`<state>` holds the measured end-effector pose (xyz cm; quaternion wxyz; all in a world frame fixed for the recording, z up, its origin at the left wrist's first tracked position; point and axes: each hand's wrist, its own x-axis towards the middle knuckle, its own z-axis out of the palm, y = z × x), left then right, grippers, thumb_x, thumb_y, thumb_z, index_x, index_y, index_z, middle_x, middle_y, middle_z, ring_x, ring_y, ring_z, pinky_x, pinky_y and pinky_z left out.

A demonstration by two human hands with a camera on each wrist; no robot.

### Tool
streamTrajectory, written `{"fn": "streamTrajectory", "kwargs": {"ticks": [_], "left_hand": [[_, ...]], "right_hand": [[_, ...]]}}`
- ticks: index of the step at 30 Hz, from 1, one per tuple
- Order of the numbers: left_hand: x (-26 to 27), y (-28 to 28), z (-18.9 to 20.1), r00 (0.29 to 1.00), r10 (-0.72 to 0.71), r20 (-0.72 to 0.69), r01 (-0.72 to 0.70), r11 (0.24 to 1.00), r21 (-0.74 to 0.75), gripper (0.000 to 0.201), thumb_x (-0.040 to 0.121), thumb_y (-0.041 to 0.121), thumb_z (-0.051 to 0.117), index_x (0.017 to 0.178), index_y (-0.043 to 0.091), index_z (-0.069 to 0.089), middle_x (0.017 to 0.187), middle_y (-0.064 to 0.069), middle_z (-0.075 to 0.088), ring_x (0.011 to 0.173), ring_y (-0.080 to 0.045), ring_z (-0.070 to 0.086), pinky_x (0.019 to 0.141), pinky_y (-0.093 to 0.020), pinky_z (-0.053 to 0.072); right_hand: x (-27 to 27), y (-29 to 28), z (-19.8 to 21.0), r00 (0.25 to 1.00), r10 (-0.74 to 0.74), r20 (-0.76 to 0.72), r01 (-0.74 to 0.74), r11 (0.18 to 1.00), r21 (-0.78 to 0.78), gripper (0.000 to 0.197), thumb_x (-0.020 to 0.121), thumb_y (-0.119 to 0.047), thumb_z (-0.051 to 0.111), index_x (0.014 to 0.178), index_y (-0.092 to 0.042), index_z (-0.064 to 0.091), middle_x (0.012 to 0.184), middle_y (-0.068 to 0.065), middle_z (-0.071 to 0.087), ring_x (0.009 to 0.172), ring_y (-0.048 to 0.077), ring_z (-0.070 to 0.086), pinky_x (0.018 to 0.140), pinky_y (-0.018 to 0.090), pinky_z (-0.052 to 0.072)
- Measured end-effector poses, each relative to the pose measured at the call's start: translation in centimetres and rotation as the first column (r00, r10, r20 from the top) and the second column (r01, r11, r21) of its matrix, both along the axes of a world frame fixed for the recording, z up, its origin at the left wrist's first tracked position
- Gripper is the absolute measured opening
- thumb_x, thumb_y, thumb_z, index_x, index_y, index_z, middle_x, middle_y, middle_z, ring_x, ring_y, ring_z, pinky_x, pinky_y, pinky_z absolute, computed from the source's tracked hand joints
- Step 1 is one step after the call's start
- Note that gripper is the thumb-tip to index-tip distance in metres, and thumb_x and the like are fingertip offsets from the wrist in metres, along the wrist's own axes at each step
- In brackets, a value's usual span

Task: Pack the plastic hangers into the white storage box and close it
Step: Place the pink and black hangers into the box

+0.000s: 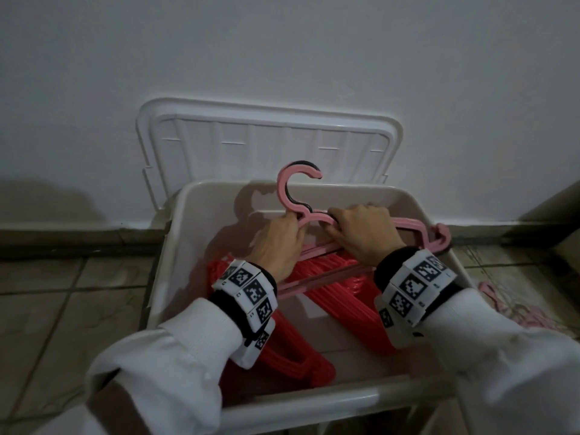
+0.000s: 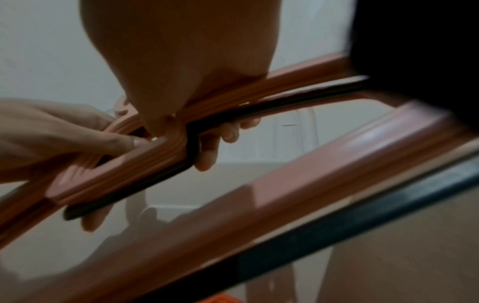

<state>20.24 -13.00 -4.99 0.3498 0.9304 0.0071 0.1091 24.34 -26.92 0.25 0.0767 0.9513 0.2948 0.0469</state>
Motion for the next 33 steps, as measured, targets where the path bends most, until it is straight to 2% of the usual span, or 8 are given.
{"fn": "streamTrajectory", "kwargs": {"ticks": [4, 6, 10, 13, 15, 20, 25, 33], "left_hand": [[-0.1, 0.1, -0.7, 0.989, 0.083, -0.121, -0.092, 0.993, -0.070, 0.028, 0.099, 0.023, 0.042, 0.108, 0.003, 0.059, 0.100, -0.020, 0.065, 0.089, -0.034, 0.063, 0.068, -0.032, 0.041], [0.0, 0.3, -1.3, 0.964, 0.091, -0.248, -0.112, 0.991, -0.070, 0.030, 0.099, 0.020, 0.041, 0.109, 0.000, 0.060, 0.106, -0.021, 0.065, 0.096, -0.034, 0.062, 0.072, -0.032, 0.043], [0.1, 1.5, -2.9, 0.867, 0.149, -0.475, -0.168, 0.986, 0.002, 0.033, 0.099, 0.016, 0.039, 0.119, -0.006, 0.054, 0.123, -0.026, 0.057, 0.116, -0.038, 0.052, 0.094, -0.039, 0.040], [0.0, 2.5, -4.5, 0.797, 0.172, -0.579, -0.220, 0.975, -0.013, 0.033, 0.098, 0.013, 0.039, 0.121, -0.005, 0.054, 0.125, -0.023, 0.056, 0.117, -0.035, 0.053, 0.094, -0.036, 0.040], [0.0, 3.1, -5.4, 0.755, 0.202, -0.623, -0.257, 0.966, 0.001, 0.033, 0.097, 0.012, 0.041, 0.121, -0.003, 0.056, 0.126, -0.021, 0.057, 0.118, -0.034, 0.053, 0.094, -0.035, 0.040], [0.0, 4.4, -6.5, 0.669, 0.323, -0.670, -0.357, 0.930, 0.092, 0.033, 0.094, 0.013, 0.043, 0.122, 0.000, 0.057, 0.129, -0.018, 0.056, 0.121, -0.033, 0.051, 0.096, -0.034, 0.040], [-0.2, 4.8, -6.5, 0.648, 0.463, -0.605, -0.421, 0.880, 0.221, 0.032, 0.091, 0.015, 0.055, 0.119, 0.000, 0.059, 0.124, -0.018, 0.058, 0.115, -0.032, 0.056, 0.090, -0.033, 0.046], [-0.4, 4.8, -7.0, 0.625, 0.499, -0.600, -0.413, 0.864, 0.289, 0.041, 0.087, 0.024, 0.064, 0.122, 0.003, 0.056, 0.124, -0.013, 0.057, 0.114, -0.028, 0.057, 0.086, -0.033, 0.049]], "right_hand": [[1.7, 1.5, -1.0, 0.994, 0.029, -0.101, -0.038, 0.996, -0.086, 0.043, 0.097, -0.049, 0.031, 0.125, -0.024, 0.053, 0.121, 0.006, 0.061, 0.114, 0.025, 0.054, 0.094, 0.037, 0.034], [2.4, 2.5, -2.0, 0.978, 0.038, -0.206, -0.065, 0.990, -0.126, 0.044, 0.096, -0.050, 0.032, 0.134, -0.030, 0.045, 0.128, 0.004, 0.058, 0.118, 0.022, 0.052, 0.099, 0.037, 0.032], [2.9, 4.8, -4.7, 0.927, -0.017, -0.375, -0.051, 0.984, -0.172, 0.047, 0.095, -0.049, 0.036, 0.124, -0.017, 0.053, 0.128, 0.009, 0.057, 0.119, 0.024, 0.053, 0.104, 0.038, 0.029], [3.2, 6.7, -6.9, 0.908, -0.020, -0.418, -0.082, 0.971, -0.224, 0.044, 0.097, -0.044, 0.038, 0.117, -0.011, 0.058, 0.125, 0.011, 0.059, 0.117, 0.026, 0.054, 0.103, 0.037, 0.030], [3.5, 7.6, -8.0, 0.894, -0.020, -0.447, -0.093, 0.969, -0.230, 0.048, 0.096, -0.047, 0.037, 0.119, -0.010, 0.057, 0.126, 0.011, 0.058, 0.119, 0.026, 0.053, 0.104, 0.038, 0.030], [3.9, 9.0, -10.3, 0.869, 0.021, -0.494, -0.104, 0.985, -0.140, 0.052, 0.092, -0.053, 0.042, 0.119, -0.011, 0.056, 0.126, 0.012, 0.058, 0.118, 0.026, 0.052, 0.103, 0.037, 0.029], [4.2, 9.6, -11.4, 0.860, 0.064, -0.507, -0.094, 0.995, -0.033, 0.047, 0.088, -0.046, 0.056, 0.116, -0.008, 0.056, 0.123, 0.013, 0.058, 0.112, 0.029, 0.055, 0.091, 0.036, 0.041], [4.2, 10.6, -13.0, 0.831, 0.010, -0.556, -0.083, 0.991, -0.106, 0.042, 0.090, -0.039, 0.055, 0.122, -0.011, 0.054, 0.128, 0.012, 0.055, 0.121, 0.027, 0.049, 0.102, 0.039, 0.029]]}}
